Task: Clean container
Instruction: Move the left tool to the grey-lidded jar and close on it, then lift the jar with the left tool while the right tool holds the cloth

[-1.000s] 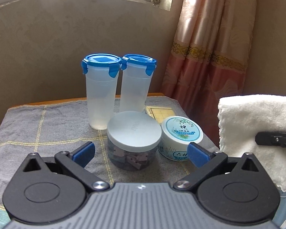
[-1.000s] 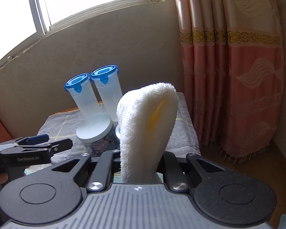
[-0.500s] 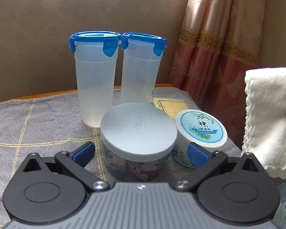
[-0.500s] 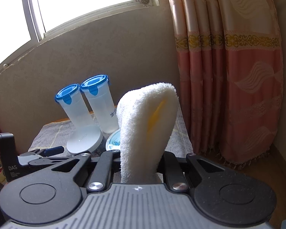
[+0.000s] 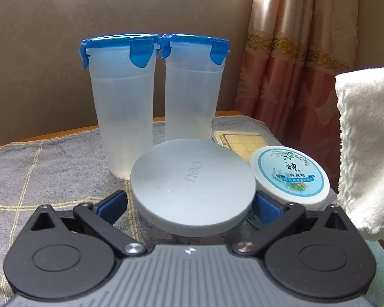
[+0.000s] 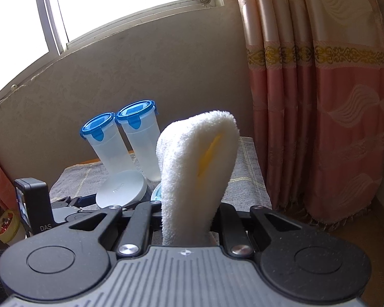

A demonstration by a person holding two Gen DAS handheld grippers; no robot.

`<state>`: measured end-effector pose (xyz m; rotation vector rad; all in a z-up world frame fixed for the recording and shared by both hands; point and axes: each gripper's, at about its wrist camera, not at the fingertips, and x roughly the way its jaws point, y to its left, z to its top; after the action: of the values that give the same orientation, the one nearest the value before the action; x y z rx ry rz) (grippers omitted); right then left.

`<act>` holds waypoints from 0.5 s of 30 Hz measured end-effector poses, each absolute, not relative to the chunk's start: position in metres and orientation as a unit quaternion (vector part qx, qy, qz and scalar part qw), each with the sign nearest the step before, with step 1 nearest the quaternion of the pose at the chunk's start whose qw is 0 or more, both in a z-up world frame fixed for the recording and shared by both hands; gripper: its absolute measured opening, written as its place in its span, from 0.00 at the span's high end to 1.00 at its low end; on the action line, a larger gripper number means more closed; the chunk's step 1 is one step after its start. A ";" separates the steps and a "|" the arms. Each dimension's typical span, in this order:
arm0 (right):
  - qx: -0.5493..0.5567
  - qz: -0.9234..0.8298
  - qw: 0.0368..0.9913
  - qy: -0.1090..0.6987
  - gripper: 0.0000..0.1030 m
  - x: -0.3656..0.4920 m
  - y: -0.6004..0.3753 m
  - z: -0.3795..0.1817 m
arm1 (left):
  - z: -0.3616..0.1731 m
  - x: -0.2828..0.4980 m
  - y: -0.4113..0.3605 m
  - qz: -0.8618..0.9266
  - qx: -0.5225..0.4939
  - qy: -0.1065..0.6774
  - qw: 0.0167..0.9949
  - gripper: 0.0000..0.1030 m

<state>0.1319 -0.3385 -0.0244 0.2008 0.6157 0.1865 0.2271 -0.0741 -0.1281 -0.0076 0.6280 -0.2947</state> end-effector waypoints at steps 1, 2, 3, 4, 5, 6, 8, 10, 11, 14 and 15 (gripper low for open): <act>0.099 0.091 0.944 0.303 0.84 0.132 -0.338 -0.025 | -0.129 0.228 -0.075 -0.144 -0.002 0.308 0.940 0.00; 0.098 0.091 0.944 0.303 0.84 0.132 -0.338 -0.025 | -0.130 0.229 -0.076 -0.143 0.000 0.309 0.940 0.00; 0.099 0.092 0.943 0.303 0.84 0.132 -0.338 -0.026 | -0.130 0.230 -0.077 -0.142 0.002 0.310 0.940 0.00; 0.099 0.092 0.943 0.304 0.84 0.132 -0.339 -0.026 | -0.131 0.230 -0.077 -0.142 0.002 0.310 0.940 0.00; 0.099 0.092 0.943 0.305 0.84 0.132 -0.339 -0.027 | -0.131 0.231 -0.078 -0.141 0.003 0.309 0.940 0.00; 0.099 0.091 0.943 0.306 0.84 0.133 -0.339 -0.027 | -0.132 0.232 -0.078 -0.140 0.004 0.308 0.941 0.00; 0.101 0.091 0.942 0.307 0.84 0.134 -0.339 -0.029 | -0.133 0.234 -0.079 -0.140 0.007 0.308 0.941 0.00; 0.100 0.091 0.942 0.308 0.84 0.134 -0.338 -0.030 | -0.134 0.237 -0.080 -0.137 0.008 0.313 0.940 0.00; 0.100 0.092 0.942 0.308 0.84 0.133 -0.337 -0.030 | -0.135 0.238 -0.080 -0.136 0.009 0.314 0.940 0.00; 0.099 0.093 0.941 0.309 0.84 0.133 -0.337 -0.031 | -0.137 0.241 -0.082 -0.133 0.010 0.314 0.940 0.00; 0.099 0.094 0.941 0.310 0.84 0.133 -0.337 -0.031 | -0.138 0.242 -0.083 -0.132 0.011 0.312 0.941 0.00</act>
<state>0.1332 -0.3366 -0.0311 0.2013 0.6315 0.1912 0.2422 -0.0829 -0.1377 0.0224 0.6372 -0.2691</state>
